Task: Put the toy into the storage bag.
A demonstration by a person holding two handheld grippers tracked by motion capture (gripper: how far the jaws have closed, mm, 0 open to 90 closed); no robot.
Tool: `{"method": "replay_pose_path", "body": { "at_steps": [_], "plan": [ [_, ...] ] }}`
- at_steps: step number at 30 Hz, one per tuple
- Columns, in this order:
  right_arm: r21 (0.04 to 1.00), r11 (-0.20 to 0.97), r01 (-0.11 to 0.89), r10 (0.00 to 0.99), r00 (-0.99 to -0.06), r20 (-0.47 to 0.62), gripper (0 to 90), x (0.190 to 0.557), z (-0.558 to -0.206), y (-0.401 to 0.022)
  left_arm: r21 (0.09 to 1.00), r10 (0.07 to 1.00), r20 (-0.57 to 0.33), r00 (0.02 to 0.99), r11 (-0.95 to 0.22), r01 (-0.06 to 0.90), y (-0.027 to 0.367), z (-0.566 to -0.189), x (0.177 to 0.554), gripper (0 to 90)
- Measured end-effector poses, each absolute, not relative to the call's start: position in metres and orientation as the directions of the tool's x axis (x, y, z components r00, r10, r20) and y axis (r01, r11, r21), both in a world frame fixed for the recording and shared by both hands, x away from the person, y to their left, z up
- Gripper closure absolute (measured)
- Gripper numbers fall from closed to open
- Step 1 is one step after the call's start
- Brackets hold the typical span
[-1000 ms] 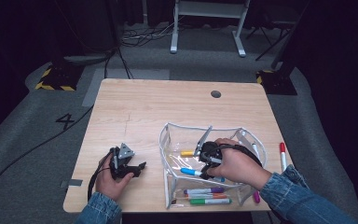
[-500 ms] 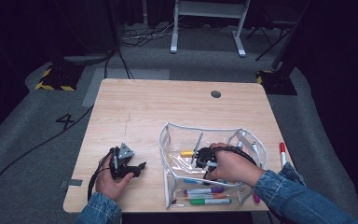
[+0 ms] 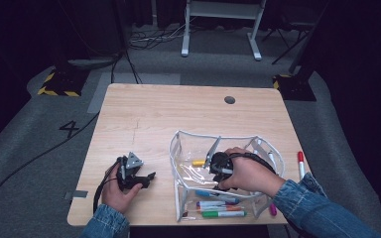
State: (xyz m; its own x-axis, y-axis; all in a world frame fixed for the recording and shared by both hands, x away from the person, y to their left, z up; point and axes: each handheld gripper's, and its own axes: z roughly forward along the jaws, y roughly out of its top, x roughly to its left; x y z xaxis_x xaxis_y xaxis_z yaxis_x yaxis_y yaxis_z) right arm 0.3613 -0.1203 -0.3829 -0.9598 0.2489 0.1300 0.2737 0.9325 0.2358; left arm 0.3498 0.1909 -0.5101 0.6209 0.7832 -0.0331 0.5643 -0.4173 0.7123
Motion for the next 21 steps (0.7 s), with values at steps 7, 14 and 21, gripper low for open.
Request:
{"method": "replay_pose_path", "body": {
  "at_steps": [7,14,21],
  "plan": [
    [0.396,0.864,0.312,0.310,-0.948,0.069,51.0,0.364,-0.348,-0.137,0.712,0.784,-0.031,0.621,-0.418,0.564,0.191,-0.510,0.350,27.4],
    [0.537,0.756,0.375,0.421,-0.906,0.039,49.8,0.364,-0.310,-0.170,0.712,0.783,-0.031,0.621,-0.419,0.564,0.191,-0.510,0.350,27.4],
    [0.633,0.646,0.427,0.525,-0.850,0.039,50.0,0.366,-0.286,-0.210,0.712,0.783,-0.032,0.621,-0.418,0.564,0.191,-0.510,0.350,27.4]
  ]
}}
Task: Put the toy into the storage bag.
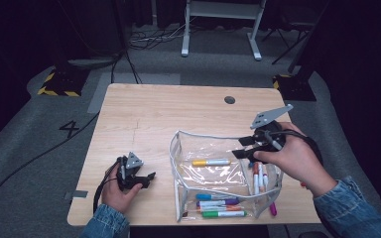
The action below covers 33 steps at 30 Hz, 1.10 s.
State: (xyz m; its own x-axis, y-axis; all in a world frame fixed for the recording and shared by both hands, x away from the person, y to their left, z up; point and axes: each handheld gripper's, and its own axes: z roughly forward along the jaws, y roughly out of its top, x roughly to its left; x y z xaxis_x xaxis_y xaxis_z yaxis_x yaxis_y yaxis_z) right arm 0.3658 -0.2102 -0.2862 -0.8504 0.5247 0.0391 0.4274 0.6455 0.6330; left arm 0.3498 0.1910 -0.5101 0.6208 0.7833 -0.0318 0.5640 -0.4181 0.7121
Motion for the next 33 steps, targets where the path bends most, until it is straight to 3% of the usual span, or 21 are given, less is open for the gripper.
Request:
{"method": "replay_pose_path", "body": {
  "at_steps": [16,33],
  "plan": [
    [0.697,0.453,0.556,0.752,-0.658,0.036,51.7,0.383,-0.275,-0.307,0.710,0.783,-0.026,0.622,-0.423,0.563,0.192,-0.510,0.348,27.4],
    [0.576,0.322,0.751,0.918,-0.396,0.002,51.8,0.418,-0.368,-0.390,0.709,0.785,-0.030,0.619,-0.419,0.567,0.192,-0.510,0.348,27.4]
  ]
}}
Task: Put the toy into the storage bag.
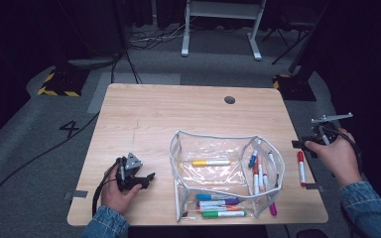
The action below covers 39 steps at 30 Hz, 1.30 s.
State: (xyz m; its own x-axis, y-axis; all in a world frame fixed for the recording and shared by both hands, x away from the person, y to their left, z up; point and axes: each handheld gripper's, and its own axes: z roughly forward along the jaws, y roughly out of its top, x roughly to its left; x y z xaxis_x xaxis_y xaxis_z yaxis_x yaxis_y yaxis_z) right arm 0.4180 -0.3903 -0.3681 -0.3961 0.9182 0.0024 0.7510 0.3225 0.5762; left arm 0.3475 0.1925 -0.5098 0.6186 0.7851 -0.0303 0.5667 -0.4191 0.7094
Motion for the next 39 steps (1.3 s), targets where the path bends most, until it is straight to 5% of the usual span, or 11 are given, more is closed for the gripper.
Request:
{"method": "replay_pose_path", "body": {
  "at_steps": [9,22,25,39],
  "plan": [
    [0.478,0.223,0.850,0.962,-0.270,0.032,54.5,0.422,-0.434,-0.422,0.709,0.785,-0.030,0.619,-0.419,0.567,0.192,-0.510,0.347,27.4],
    [0.386,0.174,0.906,0.979,-0.203,0.033,68.1,0.419,-0.469,-0.431,0.709,0.786,-0.029,0.618,-0.419,0.566,0.192,-0.510,0.347,27.4],
    [0.386,0.161,0.908,0.981,-0.191,0.040,77.0,0.419,-0.469,-0.430,0.710,0.785,-0.030,0.619,-0.419,0.566,0.192,-0.510,0.347,27.4],
    [0.459,0.177,0.871,0.969,-0.236,0.073,77.1,0.414,-0.418,-0.427,0.710,0.786,-0.029,0.618,-0.420,0.566,0.192,-0.510,0.347,27.4]
  ]
}}
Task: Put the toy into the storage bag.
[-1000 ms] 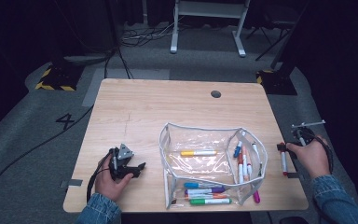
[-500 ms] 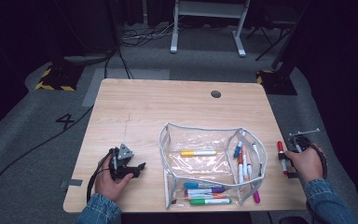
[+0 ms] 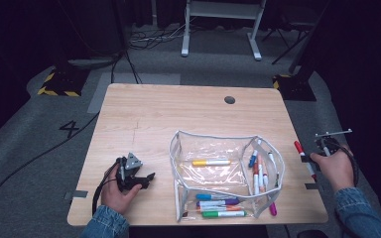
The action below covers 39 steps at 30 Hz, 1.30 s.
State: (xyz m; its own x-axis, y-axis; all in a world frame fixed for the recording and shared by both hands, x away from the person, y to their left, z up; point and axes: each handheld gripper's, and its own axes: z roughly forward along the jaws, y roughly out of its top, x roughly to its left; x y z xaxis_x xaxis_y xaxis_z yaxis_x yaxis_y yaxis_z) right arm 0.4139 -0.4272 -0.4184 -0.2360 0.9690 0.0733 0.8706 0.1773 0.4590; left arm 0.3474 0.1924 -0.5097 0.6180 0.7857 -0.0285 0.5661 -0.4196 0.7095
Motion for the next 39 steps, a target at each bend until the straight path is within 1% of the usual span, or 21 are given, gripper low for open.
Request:
{"method": "replay_pose_path", "body": {
  "at_steps": [1,2,7,8,9,12,19,20,24,27,28,29,33,35,37,39],
  "plan": [
    [0.471,0.199,0.859,0.963,-0.260,0.068,77.2,0.412,-0.408,-0.423,0.709,0.786,-0.028,0.618,-0.420,0.566,0.192,-0.510,0.347,27.4],
    [0.471,0.199,0.859,0.963,-0.260,0.068,77.2,0.412,-0.408,-0.423,0.709,0.785,-0.028,0.618,-0.420,0.566,0.192,-0.510,0.347,27.4],
    [0.510,0.245,0.825,0.944,-0.322,0.067,77.1,0.407,-0.379,-0.412,0.709,0.786,-0.028,0.618,-0.420,0.566,0.192,-0.510,0.347,27.4],
    [0.521,0.269,0.810,0.934,-0.352,0.064,77.1,0.405,-0.368,-0.406,0.709,0.786,-0.029,0.618,-0.420,0.566,0.192,-0.510,0.347,27.4],
    [0.521,0.269,0.810,0.934,-0.352,0.064,77.1,0.405,-0.368,-0.406,0.709,0.785,-0.030,0.618,-0.419,0.566,0.192,-0.510,0.347,27.4],
    [0.539,0.304,0.785,0.917,-0.395,0.058,77.1,0.402,-0.351,-0.396,0.709,0.785,-0.029,0.618,-0.419,0.566,0.192,-0.510,0.347,27.4],
    [0.569,0.378,0.730,0.869,-0.491,0.053,77.1,0.391,-0.316,-0.366,0.709,0.785,-0.030,0.619,-0.419,0.566,0.192,-0.510,0.347,27.4],
    [0.575,0.406,0.710,0.852,-0.522,0.043,77.2,0.387,-0.308,-0.355,0.709,0.785,-0.030,0.619,-0.420,0.566,0.192,-0.510,0.347,27.4],
    [0.586,0.442,0.679,0.824,-0.565,0.033,77.2,0.379,-0.297,-0.339,0.709,0.785,-0.028,0.618,-0.420,0.566,0.192,-0.510,0.347,27.4],
    [0.592,0.486,0.642,0.791,-0.612,0.015,77.1,0.371,-0.287,-0.322,0.709,0.785,-0.030,0.619,-0.420,0.566,0.192,-0.510,0.347,27.4],
    [0.592,0.518,0.617,0.765,-0.645,0.003,77.2,0.366,-0.281,-0.311,0.709,0.785,-0.030,0.618,-0.419,0.567,0.192,-0.510,0.347,27.4],
    [0.592,0.518,0.617,0.765,-0.645,0.003,77.1,0.366,-0.281,-0.311,0.709,0.786,-0.029,0.618,-0.420,0.566,0.192,-0.510,0.347,27.4],
    [0.589,0.573,0.571,0.718,-0.695,-0.025,77.1,0.357,-0.271,-0.288,0.709,0.786,-0.028,0.618,-0.420,0.566,0.192,-0.510,0.347,27.4],
    [0.578,0.611,0.540,0.681,-0.731,-0.037,77.1,0.351,-0.266,-0.272,0.709,0.785,-0.030,0.618,-0.419,0.566,0.192,-0.510,0.347,27.4],
    [0.575,0.617,0.537,0.674,-0.738,-0.035,77.1,0.349,-0.265,-0.268,0.709,0.787,-0.031,0.616,-0.418,0.568,0.192,-0.510,0.347,27.4],
    [0.574,0.639,0.512,0.642,-0.766,-0.032,77.1,0.345,-0.263,-0.257,0.709,0.786,-0.030,0.618,-0.419,0.567,0.192,-0.510,0.347,27.4]
  ]
}}
